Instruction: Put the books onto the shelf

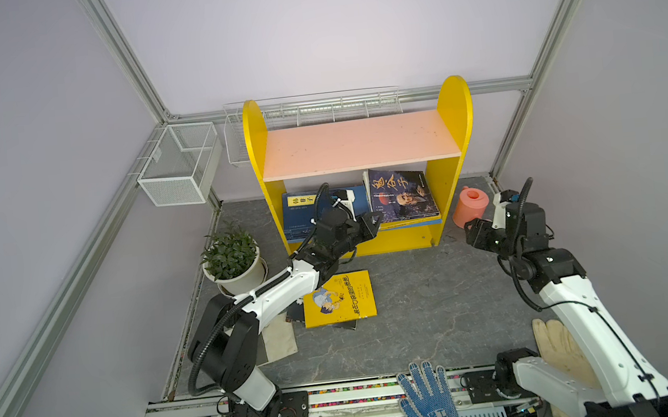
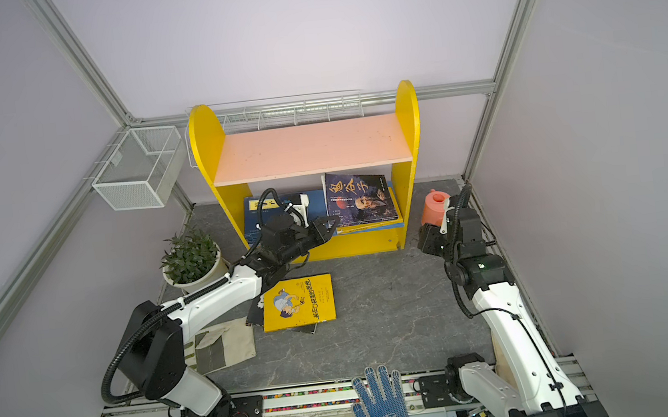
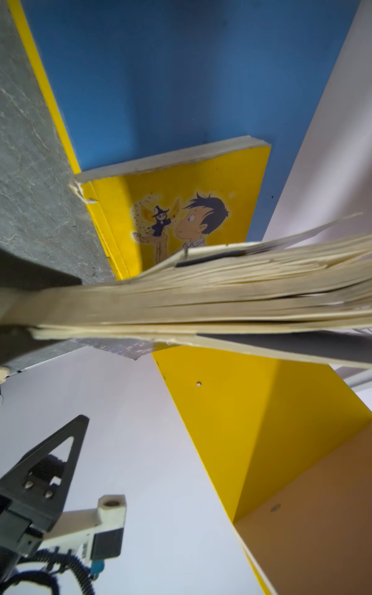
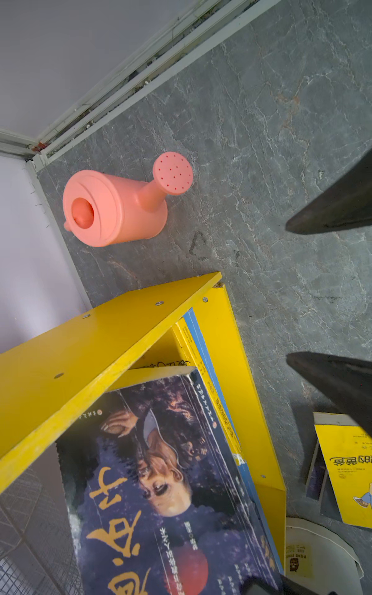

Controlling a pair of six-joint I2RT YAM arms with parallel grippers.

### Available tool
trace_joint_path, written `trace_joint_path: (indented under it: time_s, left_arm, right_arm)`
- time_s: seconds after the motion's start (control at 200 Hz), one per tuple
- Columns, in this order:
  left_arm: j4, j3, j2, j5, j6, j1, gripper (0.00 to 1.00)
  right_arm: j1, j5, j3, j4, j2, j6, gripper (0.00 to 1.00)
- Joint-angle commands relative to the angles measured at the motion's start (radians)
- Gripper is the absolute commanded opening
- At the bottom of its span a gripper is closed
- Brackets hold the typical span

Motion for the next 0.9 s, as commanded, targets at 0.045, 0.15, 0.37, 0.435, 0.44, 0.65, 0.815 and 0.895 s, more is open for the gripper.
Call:
trace_joint_path:
  time_s: [0.045,0.15,0.37,0.435,0.44,0.65,0.815,0.895]
  left_arm:
    - [0.014,0.14,0.077,-0.068,0.042,-0.028,0.0]
    - [-0.018,0.179,0.124,-0.104,0.017,-0.03,0.0]
    - [-0.064,0.199,0.172,-0.095,-0.019,-0.03,0.0]
    - [-0.09,0.208,0.182,-0.101,-0.022,-0.029,0.0]
    - [-0.092,0.209,0.183,-0.101,-0.022,-0.03,0.0]
    - [-0.227,0.299,0.224,-0.052,0.021,-0.03,0.0]
    - [-0.391,0.386,0.245,-0.054,0.067,-0.03,0.26]
    - [-0.442,0.408,0.248,-0.06,0.078,-0.03,0.36]
  right_arm:
    - [-0.013,-0.013,-0.015,-0.014,-0.013,-0.005,0.61]
    - [-0.017,-0.026,-0.008,-0.02,-0.01,-0.014,0.62]
    - [-0.027,-0.036,-0.004,-0.039,-0.013,-0.041,0.62]
    - [-0.028,-0.043,-0.006,-0.038,-0.015,-0.045,0.62]
    - [-0.027,-0.044,-0.006,-0.039,-0.015,-0.046,0.62]
    - [-0.03,-0.047,-0.004,-0.041,-0.014,-0.052,0.62]
    - [-0.03,-0.054,-0.008,-0.041,-0.019,-0.05,0.62]
    - [-0.03,-0.054,-0.011,-0.042,-0.021,-0.05,0.62]
